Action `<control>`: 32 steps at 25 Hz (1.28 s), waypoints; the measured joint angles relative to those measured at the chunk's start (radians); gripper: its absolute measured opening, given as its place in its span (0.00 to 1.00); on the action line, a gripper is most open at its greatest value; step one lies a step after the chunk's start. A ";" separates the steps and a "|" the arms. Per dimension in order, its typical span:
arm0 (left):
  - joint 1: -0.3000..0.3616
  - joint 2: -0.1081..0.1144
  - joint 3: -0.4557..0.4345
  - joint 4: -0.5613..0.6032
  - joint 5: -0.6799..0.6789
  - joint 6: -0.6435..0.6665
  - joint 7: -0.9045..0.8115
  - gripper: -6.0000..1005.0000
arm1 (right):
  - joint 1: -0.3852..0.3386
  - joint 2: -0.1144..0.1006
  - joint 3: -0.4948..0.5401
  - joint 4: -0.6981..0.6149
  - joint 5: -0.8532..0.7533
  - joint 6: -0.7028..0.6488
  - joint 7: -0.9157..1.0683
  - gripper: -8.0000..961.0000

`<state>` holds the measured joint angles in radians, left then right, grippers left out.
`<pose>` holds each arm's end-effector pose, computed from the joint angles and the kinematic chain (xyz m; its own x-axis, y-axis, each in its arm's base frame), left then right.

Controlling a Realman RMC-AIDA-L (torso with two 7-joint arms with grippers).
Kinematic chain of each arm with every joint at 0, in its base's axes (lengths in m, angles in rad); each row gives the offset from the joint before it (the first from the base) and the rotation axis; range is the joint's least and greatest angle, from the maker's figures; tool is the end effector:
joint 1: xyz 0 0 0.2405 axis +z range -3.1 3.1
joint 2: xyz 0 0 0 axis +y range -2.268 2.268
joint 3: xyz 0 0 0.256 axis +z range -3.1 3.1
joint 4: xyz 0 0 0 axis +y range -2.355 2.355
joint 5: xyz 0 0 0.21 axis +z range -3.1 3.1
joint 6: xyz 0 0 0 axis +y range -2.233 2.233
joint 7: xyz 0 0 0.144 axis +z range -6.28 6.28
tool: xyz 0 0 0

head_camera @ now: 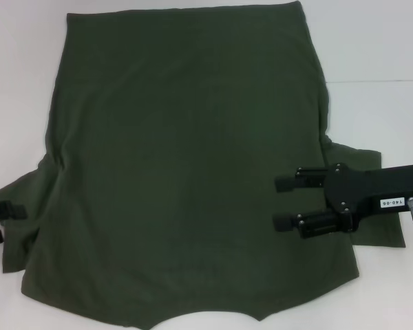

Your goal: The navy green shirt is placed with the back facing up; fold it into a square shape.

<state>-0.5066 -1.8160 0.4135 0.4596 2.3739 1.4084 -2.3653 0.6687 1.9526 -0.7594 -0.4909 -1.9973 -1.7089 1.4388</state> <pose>-0.3807 0.3200 0.0886 -0.0959 0.8754 0.4738 0.9950 0.0975 0.0214 0.2362 0.3396 0.0146 0.8115 -0.3729 -0.4500 -0.3810 -0.9214 0.0765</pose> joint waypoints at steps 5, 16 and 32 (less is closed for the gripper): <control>-0.013 -0.019 0.013 -0.010 0.001 -0.015 0.008 0.90 | 0.000 0.000 0.000 0.000 -0.001 0.007 0.000 0.93; -0.021 -0.022 0.030 -0.021 0.001 -0.014 0.002 0.90 | 0.004 0.000 -0.001 0.002 -0.002 0.009 -0.006 0.93; -0.024 -0.017 0.031 -0.021 0.001 -0.019 0.001 0.53 | 0.013 0.000 -0.001 0.002 -0.002 0.009 -0.006 0.93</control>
<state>-0.5308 -1.8325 0.4447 0.4386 2.3746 1.3896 -2.3644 0.6813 1.9525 -0.7608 -0.4893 -1.9988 -1.6995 1.4333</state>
